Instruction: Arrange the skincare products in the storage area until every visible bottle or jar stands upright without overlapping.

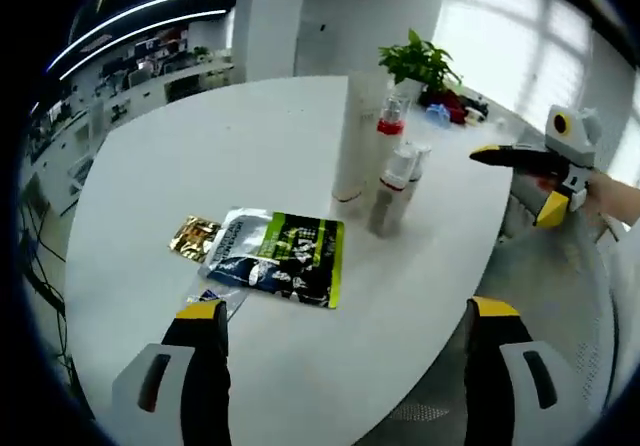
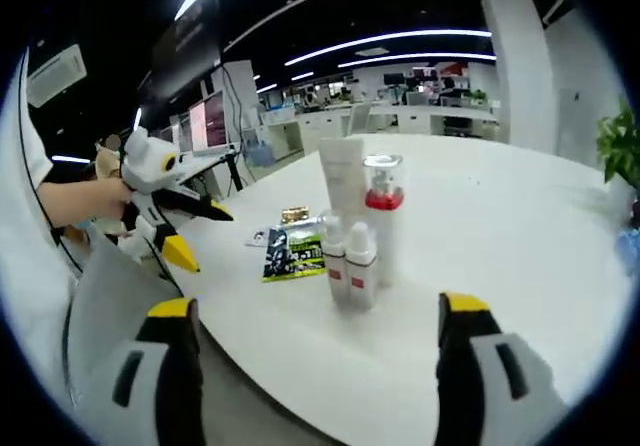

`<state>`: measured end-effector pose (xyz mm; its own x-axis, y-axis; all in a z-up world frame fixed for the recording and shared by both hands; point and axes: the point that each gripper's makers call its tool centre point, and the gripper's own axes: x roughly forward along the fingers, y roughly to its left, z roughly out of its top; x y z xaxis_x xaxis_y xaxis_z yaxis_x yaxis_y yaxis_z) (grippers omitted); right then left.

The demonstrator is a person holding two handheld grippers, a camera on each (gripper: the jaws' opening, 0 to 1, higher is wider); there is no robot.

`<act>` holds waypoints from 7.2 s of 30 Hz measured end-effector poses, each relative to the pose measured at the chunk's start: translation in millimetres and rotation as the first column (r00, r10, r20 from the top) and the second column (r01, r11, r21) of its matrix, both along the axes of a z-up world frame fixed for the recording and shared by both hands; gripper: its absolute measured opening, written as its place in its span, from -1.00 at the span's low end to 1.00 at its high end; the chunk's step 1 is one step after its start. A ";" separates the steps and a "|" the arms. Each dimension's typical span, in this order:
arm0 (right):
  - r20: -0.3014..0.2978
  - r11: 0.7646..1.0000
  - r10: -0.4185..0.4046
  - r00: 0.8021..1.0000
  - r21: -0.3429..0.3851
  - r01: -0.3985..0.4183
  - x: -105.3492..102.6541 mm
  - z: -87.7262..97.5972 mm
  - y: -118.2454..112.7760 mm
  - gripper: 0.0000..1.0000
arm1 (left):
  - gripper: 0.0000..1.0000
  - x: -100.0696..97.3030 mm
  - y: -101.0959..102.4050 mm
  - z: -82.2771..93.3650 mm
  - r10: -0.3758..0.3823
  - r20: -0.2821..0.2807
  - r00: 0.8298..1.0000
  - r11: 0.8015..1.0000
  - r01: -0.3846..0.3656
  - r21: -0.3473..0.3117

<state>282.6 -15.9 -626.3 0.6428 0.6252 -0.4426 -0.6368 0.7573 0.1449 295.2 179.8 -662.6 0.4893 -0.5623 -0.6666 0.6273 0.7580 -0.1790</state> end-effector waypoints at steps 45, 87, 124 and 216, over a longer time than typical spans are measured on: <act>-0.033 1.000 -0.026 0.999 0.001 0.026 -2.3 -7.9 -16.0 0.99 | 0.94 23.0 15.5 -20.9 0.223 -0.057 0.973 0.975 -0.222 0.029; -0.073 0.992 -0.126 0.989 -0.027 0.124 5.1 -17.5 -33.3 0.96 | 0.62 109.1 -7.1 -84.6 0.108 0.025 0.994 0.977 -0.111 0.185; -0.078 0.993 -0.115 0.990 -0.020 0.114 4.6 -18.5 -31.5 0.98 | 0.77 109.7 -12.5 -56.6 0.223 -0.003 0.975 0.974 -0.223 0.045; -0.049 0.994 -0.112 0.992 -0.013 0.112 -1.1 -7.3 -26.7 0.93 | -0.70 108.8 -24.3 -75.8 0.535 -0.049 0.843 0.844 -0.533 0.054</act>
